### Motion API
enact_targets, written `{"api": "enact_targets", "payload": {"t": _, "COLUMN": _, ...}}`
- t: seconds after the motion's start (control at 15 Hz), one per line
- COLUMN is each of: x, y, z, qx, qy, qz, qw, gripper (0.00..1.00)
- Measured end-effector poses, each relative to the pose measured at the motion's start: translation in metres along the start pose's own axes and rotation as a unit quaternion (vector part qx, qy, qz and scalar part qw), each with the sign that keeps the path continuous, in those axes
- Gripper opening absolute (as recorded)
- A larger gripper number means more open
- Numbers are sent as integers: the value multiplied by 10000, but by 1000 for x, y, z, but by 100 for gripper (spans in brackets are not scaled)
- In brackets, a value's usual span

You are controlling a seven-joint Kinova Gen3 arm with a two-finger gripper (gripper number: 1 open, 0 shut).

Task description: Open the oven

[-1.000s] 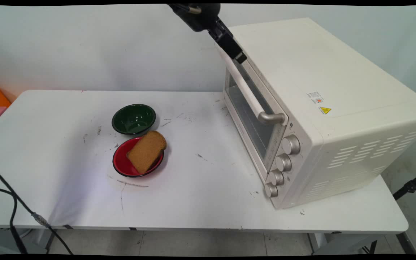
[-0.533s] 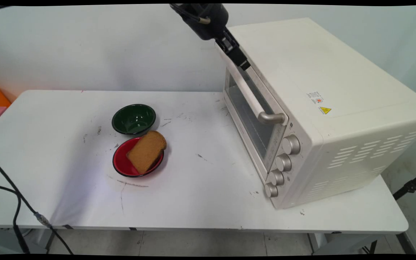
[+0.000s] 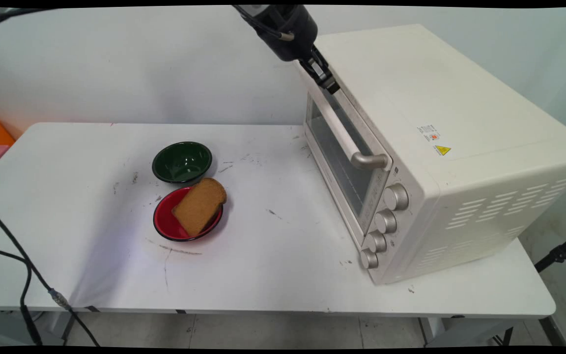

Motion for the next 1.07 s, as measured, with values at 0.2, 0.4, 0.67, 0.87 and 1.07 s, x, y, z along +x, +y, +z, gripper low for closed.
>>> {"api": "enact_targets", "payload": {"t": 0.2, "x": 1, "y": 0, "z": 5, "qx": 4, "qy": -25, "qz": -14, "qw": 10000, "gripper": 0}}
{"api": "enact_targets", "payload": {"t": 0.4, "x": 0, "y": -1, "z": 9, "qx": 1, "qy": -68, "qz": -52, "qw": 10000, "gripper": 0}}
{"api": "enact_targets", "payload": {"t": 0.67, "x": -5, "y": 1, "z": 14, "qx": -29, "qy": -136, "qz": -97, "qw": 9999, "gripper": 0}}
{"api": "enact_targets", "payload": {"t": 0.87, "x": -8, "y": 2, "z": 14, "qx": -53, "qy": -172, "qz": -125, "qw": 9998, "gripper": 0}}
{"api": "enact_targets", "payload": {"t": 1.07, "x": -13, "y": 5, "z": 11, "qx": -94, "qy": -170, "qz": -150, "qw": 9997, "gripper": 0}}
